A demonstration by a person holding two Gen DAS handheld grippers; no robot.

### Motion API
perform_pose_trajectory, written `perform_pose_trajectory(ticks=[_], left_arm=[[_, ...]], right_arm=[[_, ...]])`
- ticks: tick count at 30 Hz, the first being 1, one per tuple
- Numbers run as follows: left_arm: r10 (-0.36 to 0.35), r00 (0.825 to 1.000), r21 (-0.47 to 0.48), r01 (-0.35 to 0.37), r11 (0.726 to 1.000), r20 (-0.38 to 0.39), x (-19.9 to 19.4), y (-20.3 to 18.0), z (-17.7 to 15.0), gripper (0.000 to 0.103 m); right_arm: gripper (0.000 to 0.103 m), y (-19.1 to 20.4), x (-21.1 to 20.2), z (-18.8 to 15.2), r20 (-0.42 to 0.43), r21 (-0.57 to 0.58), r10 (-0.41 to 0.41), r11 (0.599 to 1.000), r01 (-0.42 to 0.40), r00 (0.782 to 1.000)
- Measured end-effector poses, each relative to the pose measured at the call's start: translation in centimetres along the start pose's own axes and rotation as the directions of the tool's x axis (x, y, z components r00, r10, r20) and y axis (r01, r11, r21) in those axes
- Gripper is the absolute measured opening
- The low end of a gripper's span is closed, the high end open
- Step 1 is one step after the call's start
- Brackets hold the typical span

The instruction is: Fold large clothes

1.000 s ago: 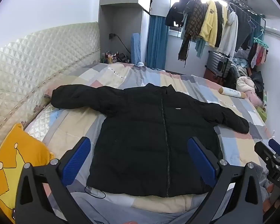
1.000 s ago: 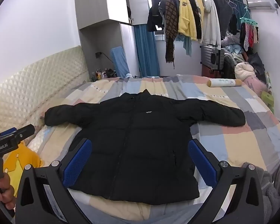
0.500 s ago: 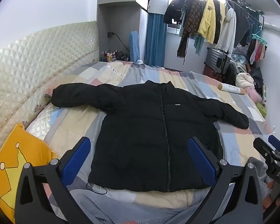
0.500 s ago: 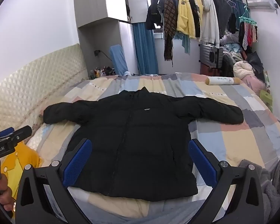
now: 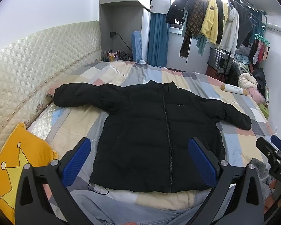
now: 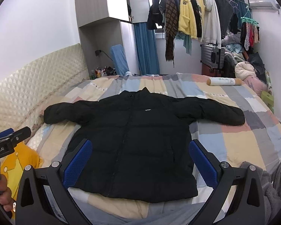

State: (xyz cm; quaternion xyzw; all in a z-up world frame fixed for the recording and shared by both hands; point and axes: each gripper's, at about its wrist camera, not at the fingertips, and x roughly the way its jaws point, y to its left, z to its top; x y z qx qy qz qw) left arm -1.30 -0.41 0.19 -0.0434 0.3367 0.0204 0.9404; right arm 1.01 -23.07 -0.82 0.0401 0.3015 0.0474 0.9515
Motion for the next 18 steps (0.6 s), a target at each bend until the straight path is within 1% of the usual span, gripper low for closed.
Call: perform_pose_trajectory(ticks=[6,9,18], left_arm=[[0.012,1.0,0.003,-0.012,1.0,-0.011,0.5,-0.1,0.3,0.103],[0.004,1.0,0.008,-0.004,1.0,-0.019,0.7,-0.3,0.3,0.103],[-0.012,1.0,0.022,0.013,1.0,-0.014,0.6,-0.8,0.0,0.103]], right_arm=[[0.103,-0.4,0.2,-0.3,-0.011,0.002,-0.003,1.0,0.003,1.0],[0.103,-0.8,0.3,-0.4,-0.015,0.009,-0.016,1.0,0.016,1.0],[0.103,-1.0,-0.2,-0.3,-0.005,0.025,-0.015,1.0,0.015,1.0]])
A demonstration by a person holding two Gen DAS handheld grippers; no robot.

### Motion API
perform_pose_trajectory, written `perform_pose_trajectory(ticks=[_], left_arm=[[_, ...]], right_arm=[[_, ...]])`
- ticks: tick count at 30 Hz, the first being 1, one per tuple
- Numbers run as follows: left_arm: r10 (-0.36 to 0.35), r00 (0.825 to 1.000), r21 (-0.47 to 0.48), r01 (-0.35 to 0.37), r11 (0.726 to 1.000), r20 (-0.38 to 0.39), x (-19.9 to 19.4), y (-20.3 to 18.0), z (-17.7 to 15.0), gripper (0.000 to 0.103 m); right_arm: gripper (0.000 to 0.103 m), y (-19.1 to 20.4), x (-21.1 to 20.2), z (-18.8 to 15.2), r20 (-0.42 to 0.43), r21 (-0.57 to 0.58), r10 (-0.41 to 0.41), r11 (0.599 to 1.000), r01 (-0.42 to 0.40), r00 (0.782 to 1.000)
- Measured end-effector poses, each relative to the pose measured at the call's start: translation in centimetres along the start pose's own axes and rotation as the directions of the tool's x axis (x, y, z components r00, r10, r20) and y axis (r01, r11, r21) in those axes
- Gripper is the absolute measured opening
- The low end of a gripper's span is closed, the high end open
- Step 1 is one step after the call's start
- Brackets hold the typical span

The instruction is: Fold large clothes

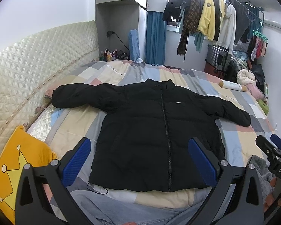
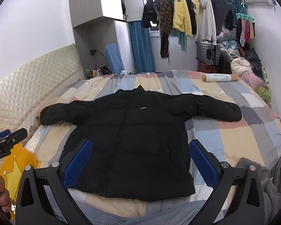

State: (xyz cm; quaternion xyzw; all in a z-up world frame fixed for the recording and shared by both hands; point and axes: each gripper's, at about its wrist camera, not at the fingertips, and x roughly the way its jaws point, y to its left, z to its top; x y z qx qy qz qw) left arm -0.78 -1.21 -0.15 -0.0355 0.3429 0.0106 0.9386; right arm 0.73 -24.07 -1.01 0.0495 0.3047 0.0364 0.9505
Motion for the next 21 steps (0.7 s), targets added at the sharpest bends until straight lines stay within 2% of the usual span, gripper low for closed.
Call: perform_pose_trajectory(ticks=[21], left_arm=[[0.003,1.0,-0.01,-0.003,1.0,-0.022,-0.3,-0.2,-1.0,0.103]], right_arm=[[0.103,-0.4,-0.9,-0.2,0.011,0.0,0.011,1.0,-0.011,1.0]])
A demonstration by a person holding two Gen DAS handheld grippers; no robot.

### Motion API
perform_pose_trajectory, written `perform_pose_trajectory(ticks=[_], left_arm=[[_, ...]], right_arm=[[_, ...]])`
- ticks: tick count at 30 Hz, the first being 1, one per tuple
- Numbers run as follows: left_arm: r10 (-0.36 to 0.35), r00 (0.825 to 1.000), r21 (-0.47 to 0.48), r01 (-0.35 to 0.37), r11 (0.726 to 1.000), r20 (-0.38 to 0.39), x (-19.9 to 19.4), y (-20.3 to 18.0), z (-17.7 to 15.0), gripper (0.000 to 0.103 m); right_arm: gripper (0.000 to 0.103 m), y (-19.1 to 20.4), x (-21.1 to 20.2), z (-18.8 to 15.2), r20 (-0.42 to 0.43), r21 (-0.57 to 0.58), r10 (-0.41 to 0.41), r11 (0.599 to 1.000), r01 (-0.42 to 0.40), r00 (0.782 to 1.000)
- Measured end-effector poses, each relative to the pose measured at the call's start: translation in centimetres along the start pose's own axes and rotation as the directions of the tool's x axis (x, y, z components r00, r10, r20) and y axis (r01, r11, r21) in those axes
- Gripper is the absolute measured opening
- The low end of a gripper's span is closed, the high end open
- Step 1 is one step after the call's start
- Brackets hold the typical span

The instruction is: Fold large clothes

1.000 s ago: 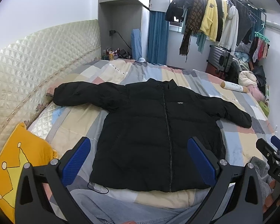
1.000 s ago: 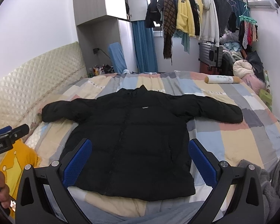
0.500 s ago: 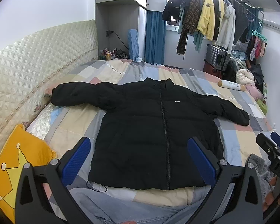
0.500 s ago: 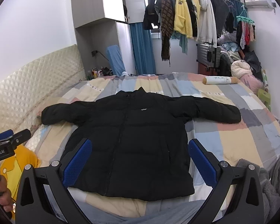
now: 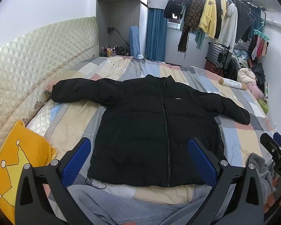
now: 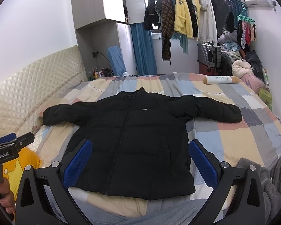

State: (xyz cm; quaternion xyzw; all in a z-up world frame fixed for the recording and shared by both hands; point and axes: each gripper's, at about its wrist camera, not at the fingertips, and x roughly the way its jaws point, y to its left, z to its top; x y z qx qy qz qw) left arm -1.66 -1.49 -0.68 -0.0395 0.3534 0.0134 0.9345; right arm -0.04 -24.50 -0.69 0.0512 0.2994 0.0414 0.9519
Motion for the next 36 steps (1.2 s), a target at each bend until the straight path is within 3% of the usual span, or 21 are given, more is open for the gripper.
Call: perform_pose_trajectory(ticks=[11,24,29,33,36], left_arm=[[-0.018,1.0,0.011,0.018,1.0,-0.013,0.4,-0.6,-0.4,0.103],[-0.04,0.999,0.025,0.041,0.999,-0.012,2.4,-1.9,2.1,0.103],[-0.095,0.995,0.044,0.095,0.994,-0.007,4.6,-2.5,4.1,0.103],[-0.076,0.996,0.08,0.072,0.994,0.041,7.5,-3.5,6.7,0.103],[-0.109,0.992,0.085,0.103,0.991,0.064,9.9,-3.7,8.1,0.103]], right_arm=[[0.103,-0.5,0.0,-0.6,-0.006,0.012,-0.003,1.0,0.003,1.0],[0.103,-2.1,1.7,0.9,-0.004,0.012,-0.002,1.0,0.002,1.0],[0.103,-4.8,3.8,2.7,0.019,0.045,-0.04,0.998,0.039,0.999],[0.103,-7.8,5.8,4.9,0.037,0.078,-0.068,0.995,0.064,0.997],[0.103,-10.5,7.8,6.3,0.056,0.11,-0.078,0.991,0.072,0.995]])
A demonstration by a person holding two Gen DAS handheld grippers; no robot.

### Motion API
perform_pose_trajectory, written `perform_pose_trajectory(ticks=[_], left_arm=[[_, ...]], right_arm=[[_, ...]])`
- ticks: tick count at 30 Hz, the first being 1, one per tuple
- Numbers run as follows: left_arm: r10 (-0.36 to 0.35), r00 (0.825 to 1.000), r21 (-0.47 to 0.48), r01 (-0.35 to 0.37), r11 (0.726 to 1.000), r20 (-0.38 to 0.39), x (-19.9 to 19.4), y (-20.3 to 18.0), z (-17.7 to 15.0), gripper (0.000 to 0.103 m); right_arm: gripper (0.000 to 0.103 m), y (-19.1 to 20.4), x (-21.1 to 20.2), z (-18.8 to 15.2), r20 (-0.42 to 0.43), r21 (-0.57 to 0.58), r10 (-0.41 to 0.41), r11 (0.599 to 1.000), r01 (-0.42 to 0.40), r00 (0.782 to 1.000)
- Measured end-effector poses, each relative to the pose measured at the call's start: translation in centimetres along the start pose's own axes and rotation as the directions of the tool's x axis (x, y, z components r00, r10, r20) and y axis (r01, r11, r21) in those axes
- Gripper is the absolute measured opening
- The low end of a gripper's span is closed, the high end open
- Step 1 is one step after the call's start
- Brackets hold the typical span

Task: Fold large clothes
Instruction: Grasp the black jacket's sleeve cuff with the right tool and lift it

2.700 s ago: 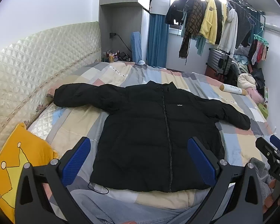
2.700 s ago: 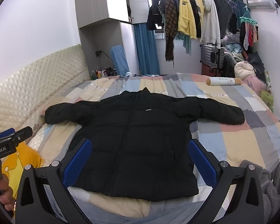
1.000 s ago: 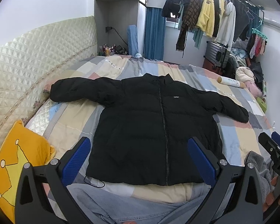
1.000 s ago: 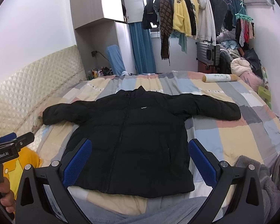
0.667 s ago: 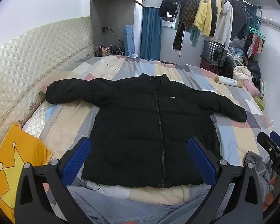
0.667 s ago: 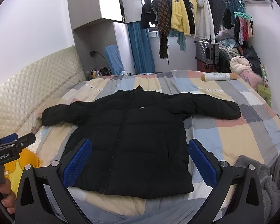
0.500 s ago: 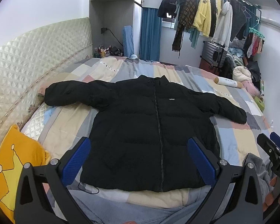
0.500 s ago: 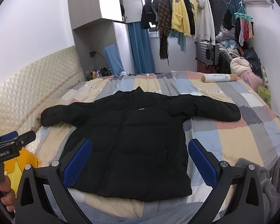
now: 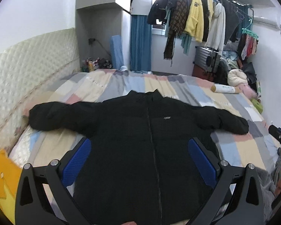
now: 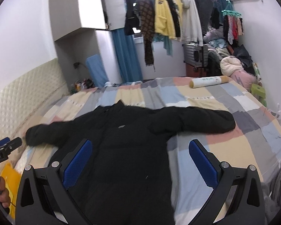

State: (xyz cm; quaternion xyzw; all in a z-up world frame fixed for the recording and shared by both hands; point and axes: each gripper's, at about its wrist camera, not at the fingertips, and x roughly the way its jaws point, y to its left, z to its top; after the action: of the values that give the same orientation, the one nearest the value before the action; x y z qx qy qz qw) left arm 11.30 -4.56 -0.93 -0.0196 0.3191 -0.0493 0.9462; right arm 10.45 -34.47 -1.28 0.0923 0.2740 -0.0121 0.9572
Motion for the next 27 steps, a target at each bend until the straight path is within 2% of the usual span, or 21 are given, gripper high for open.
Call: perform_pose_trajectory(ticks=[2,7,10,14,18,22,27], left_arm=[[-0.038,0.999,0.003,0.038,0.999,0.021,2.1,0.3,0.5,0.103],[-0.038,0.997,0.014,0.037,0.999,0.071,7.6,1.5,-0.5,0.103],[-0.052,0.995,-0.028,0.054,0.998,0.082,10.9,2.9,-1.7,0.103],[-0.046,0.997,-0.075,0.051,0.996,0.065,14.8,4.7,-3.6,0.103],[-0.034,0.996,-0.139,0.045,0.989,0.079,17.6,6.7,-5.7,0.103],[-0.059,0.998,-0.167,0.065,0.984,0.039,18.8,7.4,-6.8,0.103],[-0.022,0.999,-0.116,0.028,0.993,0.05,18.1,6.4,-7.6,0.103]], right_arm=[[0.103,-1.8,1.9,0.8,0.016,0.03,-0.004,1.0,0.004,1.0],[0.103,-6.5,6.3,1.6,0.06,0.091,-0.055,0.995,0.049,0.997],[0.103,-9.5,9.1,1.7,0.072,0.121,-0.102,0.988,0.093,0.992],[0.103,-14.7,12.5,1.5,0.103,0.218,-0.124,0.971,0.099,0.987],[0.103,-18.9,15.7,0.3,0.145,0.262,-0.157,0.958,0.115,0.977],[0.103,-25.4,21.1,-2.3,0.086,0.416,-0.135,0.905,0.087,0.987],[0.103,-33.6,26.1,-5.8,0.029,0.635,-0.136,0.768,0.087,0.99]])
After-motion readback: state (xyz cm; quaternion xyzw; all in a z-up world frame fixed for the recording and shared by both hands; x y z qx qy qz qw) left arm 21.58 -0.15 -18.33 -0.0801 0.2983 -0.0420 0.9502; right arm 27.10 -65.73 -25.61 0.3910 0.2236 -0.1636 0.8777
